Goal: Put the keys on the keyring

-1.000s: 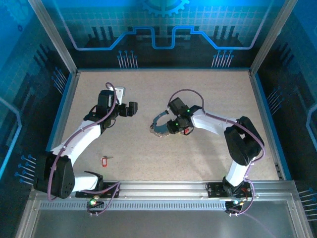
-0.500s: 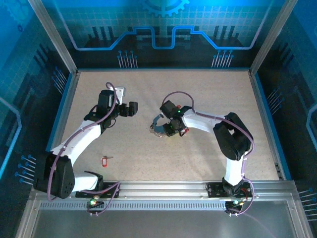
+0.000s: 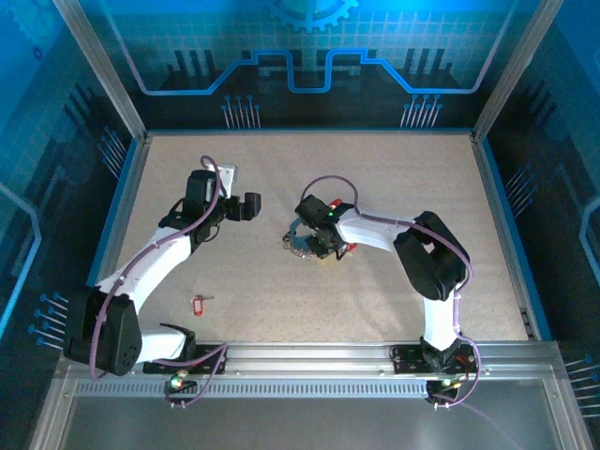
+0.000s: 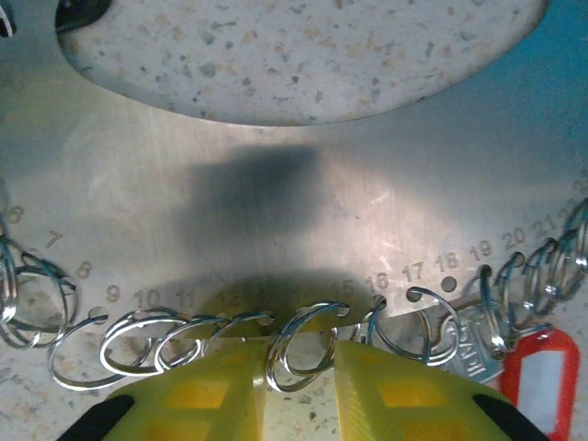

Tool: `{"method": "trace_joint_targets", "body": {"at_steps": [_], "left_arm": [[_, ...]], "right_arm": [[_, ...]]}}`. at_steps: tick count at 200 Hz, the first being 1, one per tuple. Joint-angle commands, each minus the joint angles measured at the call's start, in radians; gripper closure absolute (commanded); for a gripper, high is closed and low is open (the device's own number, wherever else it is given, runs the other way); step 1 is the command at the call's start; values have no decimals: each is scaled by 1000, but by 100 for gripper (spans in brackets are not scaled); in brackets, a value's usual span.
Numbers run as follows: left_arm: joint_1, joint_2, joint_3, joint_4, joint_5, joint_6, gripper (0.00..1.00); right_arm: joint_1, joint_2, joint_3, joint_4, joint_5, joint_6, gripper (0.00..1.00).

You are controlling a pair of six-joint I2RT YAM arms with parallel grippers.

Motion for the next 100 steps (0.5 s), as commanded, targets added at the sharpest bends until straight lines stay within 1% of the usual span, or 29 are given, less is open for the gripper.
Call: {"method": "trace_joint_targets", "body": {"at_steps": [1,41,73,100], "left_arm": [[-7,-12,34,-13,-1,6,1],[-7,-12,34,-13,0,4,1],[-7,-9,33,-13,-3,5,1],[-7,-8,33,-12,-4,5,1]], "right_arm": [[26,21,35,-31,95,-11,72],[55,53,84,-66,178,-25,71],[59,67,94,-77,210,-28,72],[62,69,88,-83,213,-26,72]]}}
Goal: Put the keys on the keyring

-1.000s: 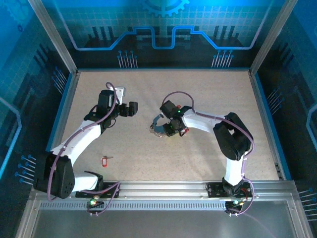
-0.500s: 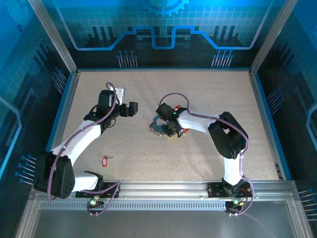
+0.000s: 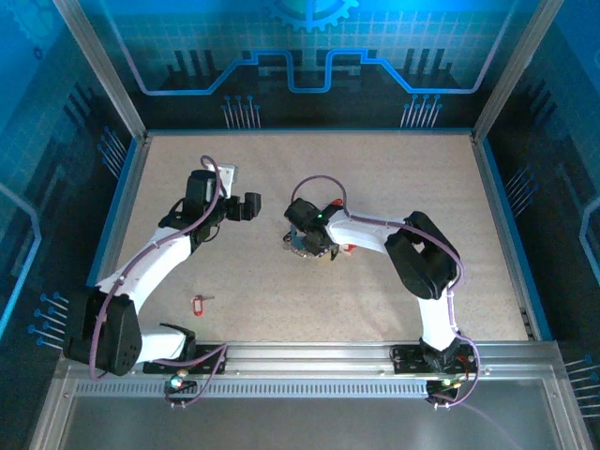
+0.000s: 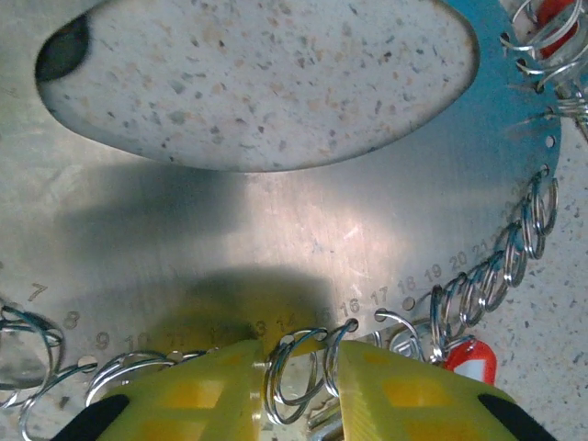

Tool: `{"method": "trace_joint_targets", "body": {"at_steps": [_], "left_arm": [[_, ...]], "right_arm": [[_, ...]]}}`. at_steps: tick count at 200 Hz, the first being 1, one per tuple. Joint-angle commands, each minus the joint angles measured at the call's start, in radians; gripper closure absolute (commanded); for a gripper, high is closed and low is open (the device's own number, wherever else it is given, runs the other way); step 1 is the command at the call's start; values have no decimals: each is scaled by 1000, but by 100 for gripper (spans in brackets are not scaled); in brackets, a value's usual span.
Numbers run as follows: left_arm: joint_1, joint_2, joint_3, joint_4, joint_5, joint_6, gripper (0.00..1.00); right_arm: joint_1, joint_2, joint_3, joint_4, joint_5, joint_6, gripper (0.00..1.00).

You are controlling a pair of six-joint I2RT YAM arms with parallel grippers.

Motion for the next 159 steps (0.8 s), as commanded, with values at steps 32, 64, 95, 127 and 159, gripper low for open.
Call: {"method": "trace_joint_targets", "body": {"at_steps": [32,64,95,127,159], "left_arm": [[-7,-6,33,-13,-1,4,1],[-7,-7,34,-13,-4,4,1],[-7,-8,31,-13,-6,6,1],[-7,-9,31,-15,-8,9,1],[-7,-8,32,-13,-5,7,1]], "right_arm": [[12,13,10,-39,51,0,72],[18,13,10,-37,55,-4,75],[29,14,7,-40,53,-1,77],[30,8,-22,-38,52,3,77],[31,5,-34,-36,66,1,77]]}}
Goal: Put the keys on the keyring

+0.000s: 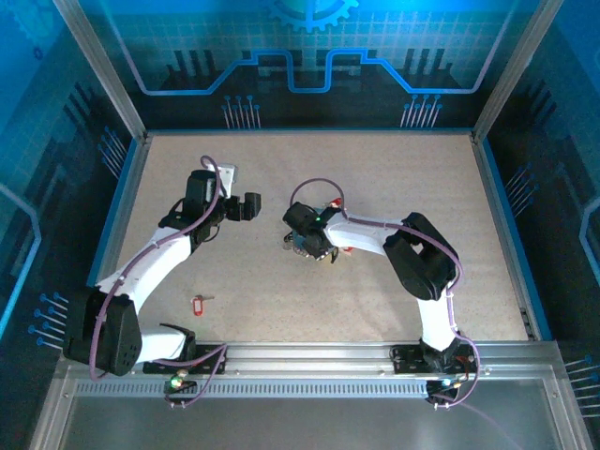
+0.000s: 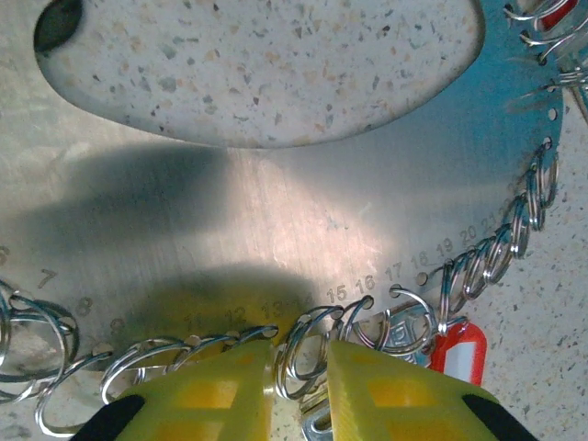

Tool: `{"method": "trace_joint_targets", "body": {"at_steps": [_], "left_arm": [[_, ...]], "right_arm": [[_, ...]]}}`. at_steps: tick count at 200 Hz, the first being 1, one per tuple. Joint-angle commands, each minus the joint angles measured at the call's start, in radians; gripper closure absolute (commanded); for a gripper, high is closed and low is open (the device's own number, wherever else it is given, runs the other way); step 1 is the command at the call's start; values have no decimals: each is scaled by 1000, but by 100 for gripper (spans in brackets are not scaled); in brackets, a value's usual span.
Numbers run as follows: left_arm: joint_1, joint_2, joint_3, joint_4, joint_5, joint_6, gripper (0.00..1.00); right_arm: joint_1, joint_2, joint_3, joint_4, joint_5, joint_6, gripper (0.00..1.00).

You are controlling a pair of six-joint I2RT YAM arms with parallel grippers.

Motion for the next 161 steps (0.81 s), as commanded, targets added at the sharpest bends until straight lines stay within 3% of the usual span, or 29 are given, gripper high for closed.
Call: {"method": "trace_joint_targets", "body": {"at_steps": [1,47,91,117,147,161], "left_arm": [[-7,-8,32,-13,-5,6,1],[-7,-9,31,-13,-9,6,1],[-8,-9,31,-14,-9,8,1],[-8,-17,22,-1,19,19,1],[-10,-47,-8,44,82,51,1],[-10,-78,-34,85,212,102,1]], "right_arm": [[13,5,-20,-22,26,4,77],[16,17,-18,-8,52,-5,80],[20,-7,-32,34,46,-33,92],[20,-20,-39,52,41,-43,94],[18,-52,-63,85,-39,-67,100],[18,-105,-93,127,-136,-88,100]]}}
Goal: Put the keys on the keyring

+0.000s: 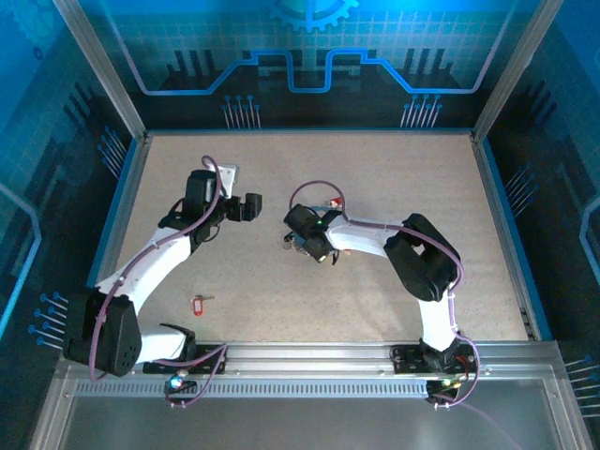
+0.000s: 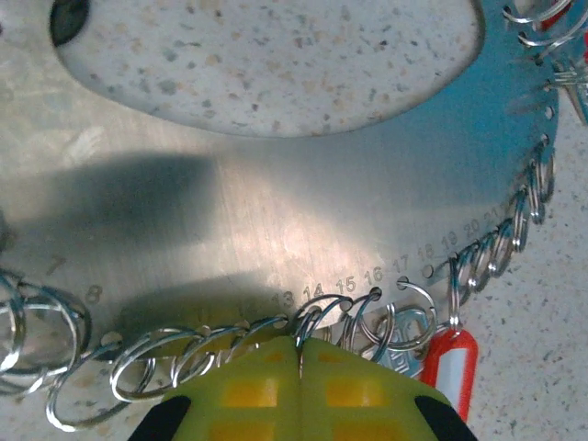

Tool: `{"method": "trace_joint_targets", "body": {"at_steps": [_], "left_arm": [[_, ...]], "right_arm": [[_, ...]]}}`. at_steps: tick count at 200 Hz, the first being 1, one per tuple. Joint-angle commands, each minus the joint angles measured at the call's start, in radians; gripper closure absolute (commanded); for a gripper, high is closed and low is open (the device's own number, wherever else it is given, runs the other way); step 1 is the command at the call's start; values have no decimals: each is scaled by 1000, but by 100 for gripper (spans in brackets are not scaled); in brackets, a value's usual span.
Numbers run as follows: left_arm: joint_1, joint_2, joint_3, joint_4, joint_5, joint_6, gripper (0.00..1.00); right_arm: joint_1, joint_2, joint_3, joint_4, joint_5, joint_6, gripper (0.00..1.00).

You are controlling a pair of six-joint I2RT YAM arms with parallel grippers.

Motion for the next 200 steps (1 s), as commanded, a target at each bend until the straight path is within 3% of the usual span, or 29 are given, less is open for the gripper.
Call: {"method": "trace_joint_targets", "body": {"at_steps": [1,16,43,70,118,200], "left_arm": [[-8,-71,-35,79,186,86,1],[-10,-115,-102,180,347,154,2],[-11,-177,-232,388,502,231,4],[-25,-167,-205,304,680,412,10],[-60,-76,-41,-8,754,657,28],[-180,-15,-66,83,694,707,48]], "right_arm": [[13,-85,-47,59,-154,-35,100],[13,-139,-64,86,-194,-45,100],[-3,-232,-82,125,-281,-124,100],[-15,-322,-134,186,-378,-222,100],[-65,-460,-236,282,-560,-313,100],[-184,-683,-480,592,-883,-415,100]]}}
